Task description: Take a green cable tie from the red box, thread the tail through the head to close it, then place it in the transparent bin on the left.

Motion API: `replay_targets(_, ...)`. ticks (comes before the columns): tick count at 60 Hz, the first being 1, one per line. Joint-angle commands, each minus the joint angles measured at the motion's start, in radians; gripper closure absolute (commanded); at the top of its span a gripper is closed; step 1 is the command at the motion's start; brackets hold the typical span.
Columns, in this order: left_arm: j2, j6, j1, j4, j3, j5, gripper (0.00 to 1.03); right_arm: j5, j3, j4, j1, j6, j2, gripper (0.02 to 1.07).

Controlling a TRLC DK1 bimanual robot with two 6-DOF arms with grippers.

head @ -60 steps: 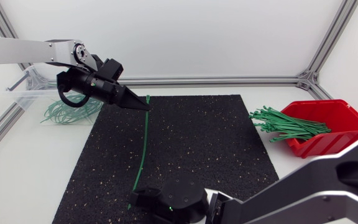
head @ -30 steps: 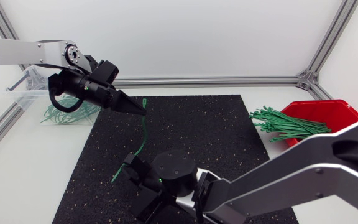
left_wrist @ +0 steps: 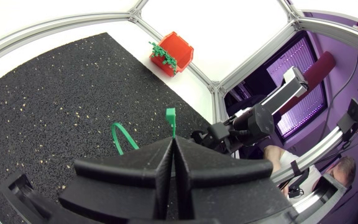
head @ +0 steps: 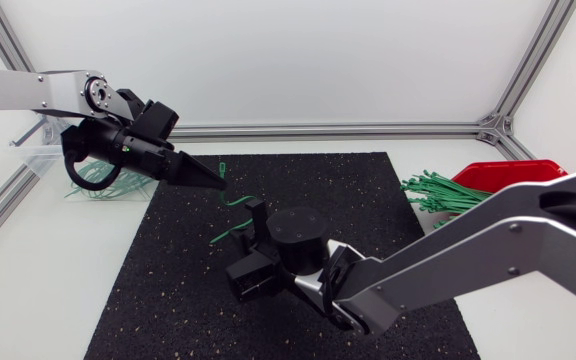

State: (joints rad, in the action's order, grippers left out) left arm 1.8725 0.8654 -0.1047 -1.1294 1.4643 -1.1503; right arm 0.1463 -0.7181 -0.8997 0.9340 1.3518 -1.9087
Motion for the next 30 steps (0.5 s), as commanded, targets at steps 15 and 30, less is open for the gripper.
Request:
replay_targets(15, -0.056, 0.026, 0.005, 0.003, -0.050, 0.001, 1.00, 0.041, -0.004, 0.148, -0.052, -0.378, 0.085, 1.02)
replay_targets(30, -0.073, 0.024, 0.000, 0.005, -0.071, 0.001, 1.00, 0.026, -0.035, 0.372, -0.067, -0.600, 0.154, 1.02)
